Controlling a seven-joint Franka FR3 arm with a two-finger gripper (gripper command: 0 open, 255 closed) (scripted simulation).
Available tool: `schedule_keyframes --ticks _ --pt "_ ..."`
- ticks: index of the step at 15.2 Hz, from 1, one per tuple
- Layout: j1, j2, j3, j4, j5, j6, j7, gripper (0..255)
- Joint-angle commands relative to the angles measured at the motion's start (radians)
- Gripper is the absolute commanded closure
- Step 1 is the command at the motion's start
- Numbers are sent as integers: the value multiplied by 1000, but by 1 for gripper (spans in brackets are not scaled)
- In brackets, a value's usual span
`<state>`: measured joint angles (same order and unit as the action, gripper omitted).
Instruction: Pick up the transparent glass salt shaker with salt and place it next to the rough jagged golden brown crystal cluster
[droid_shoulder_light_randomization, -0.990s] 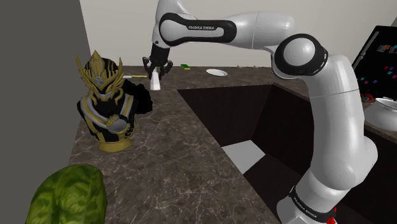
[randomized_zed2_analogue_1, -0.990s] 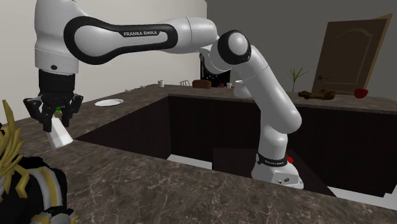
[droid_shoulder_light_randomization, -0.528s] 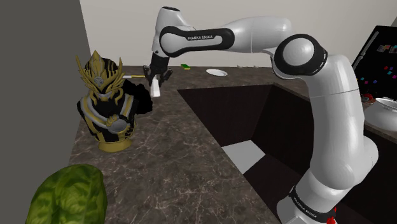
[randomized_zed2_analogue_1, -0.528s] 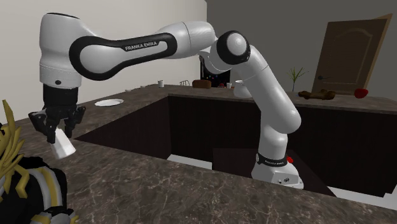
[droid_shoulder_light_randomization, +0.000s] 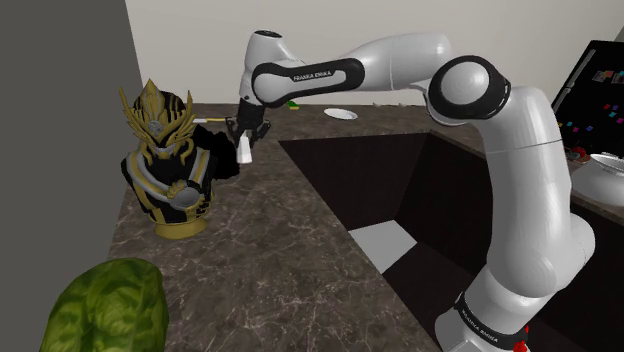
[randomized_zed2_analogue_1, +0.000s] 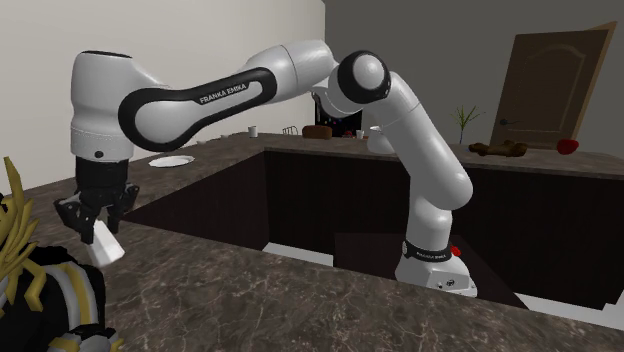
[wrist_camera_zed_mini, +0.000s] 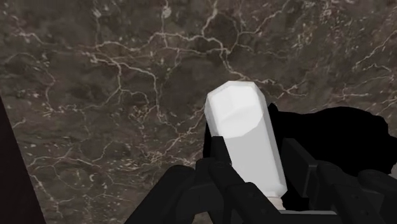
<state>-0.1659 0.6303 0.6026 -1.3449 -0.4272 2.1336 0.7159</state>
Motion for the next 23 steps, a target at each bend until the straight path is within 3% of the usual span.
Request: schedule_keyframes --ticks 1,14,22,23 --pt "-2 4 -3 -23 -6 26 7 255" --pt "5 67 -39 -108 -55 167 45 255" --pt "5 67 -39 -108 -55 167 45 255" --pt "5 67 -39 -108 -55 167 45 0"
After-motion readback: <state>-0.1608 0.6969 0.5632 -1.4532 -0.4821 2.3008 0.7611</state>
